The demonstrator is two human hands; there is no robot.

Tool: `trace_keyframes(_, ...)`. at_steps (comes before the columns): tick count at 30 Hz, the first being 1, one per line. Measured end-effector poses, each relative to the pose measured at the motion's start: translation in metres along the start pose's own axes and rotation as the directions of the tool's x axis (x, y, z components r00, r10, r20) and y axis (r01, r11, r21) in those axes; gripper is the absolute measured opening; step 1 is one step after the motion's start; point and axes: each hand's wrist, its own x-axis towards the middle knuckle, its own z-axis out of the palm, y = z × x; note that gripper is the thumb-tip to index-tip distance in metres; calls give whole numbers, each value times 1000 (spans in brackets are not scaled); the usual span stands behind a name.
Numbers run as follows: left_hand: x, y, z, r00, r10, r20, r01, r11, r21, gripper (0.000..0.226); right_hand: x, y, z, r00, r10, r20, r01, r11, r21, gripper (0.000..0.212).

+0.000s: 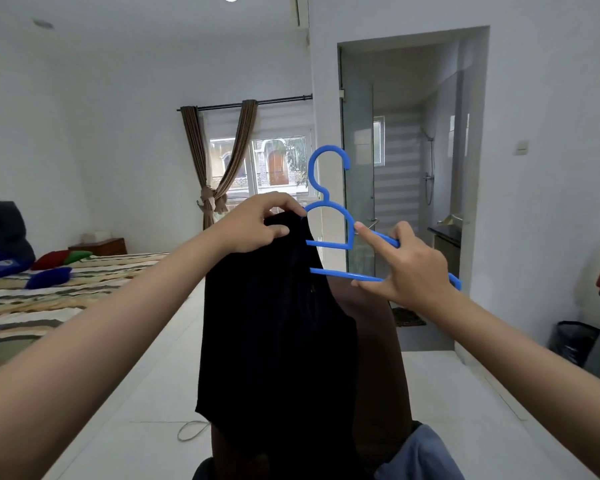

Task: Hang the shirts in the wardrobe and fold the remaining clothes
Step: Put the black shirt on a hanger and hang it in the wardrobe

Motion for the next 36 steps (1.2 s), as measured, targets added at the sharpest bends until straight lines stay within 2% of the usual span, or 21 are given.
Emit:
trace_keyframes(5, -2, 5, 5, 991, 47, -123, -63, 989, -131, 32, 1, 0, 4, 1000, -6, -20, 8, 995, 100, 90)
trace_keyframes(9, -2, 8, 8, 988, 40, -151, -58, 991, -120, 32, -6, 4, 12, 999, 35, -3, -35, 997, 74, 92)
trace_keyframes(12, -2, 4, 8, 987, 18, -161, -37, 992, -120, 36, -17, -5, 19, 990, 66, -126, -54, 994, 91, 77)
trace_keyframes(14, -2, 0, 5, 985, 1, -174, -22, 993, -120, 36, -27, -17, 20, 979, -41, -198, 87, 969, 229, 60)
trace_keyframes(16, -2, -2, 1, 986, -6, -167, -19, 989, -147, 35, -39, -28, 24, 974, -180, -138, 221, 890, 398, 49)
trace_keyframes(19, -4, 0, -5, 988, -19, -153, -10, 983, -185, 33, -53, -36, 31, 963, -251, 98, 156, 817, 555, 50)
trace_keyframes(22, -7, -1, -13, 982, -16, -188, -27, 974, -225, 38, -61, -35, 38, 912, -281, 300, 77, 834, 546, 49)
trace_keyframes(25, -13, -7, -25, 976, -38, -216, -18, 968, -252, 34, -66, -27, 44, 842, -319, 434, 60, 857, 512, 33)
trace_keyframes(28, -23, -18, -38, 973, -70, -220, 17, 972, -235, 40, -68, -9, 40, 876, -269, 400, 32, 860, 509, 33)
trace_keyframes(32, -35, -31, -48, 981, -117, -154, 81, 972, -220, 49, -57, 23, 18, 922, -174, 347, -69, 807, 587, 20)
trace_keyframes(36, -40, -35, -48, 989, -122, -85, 99, 967, -237, 48, -41, 49, 5, 927, -131, 352, -107, 805, 583, 8)
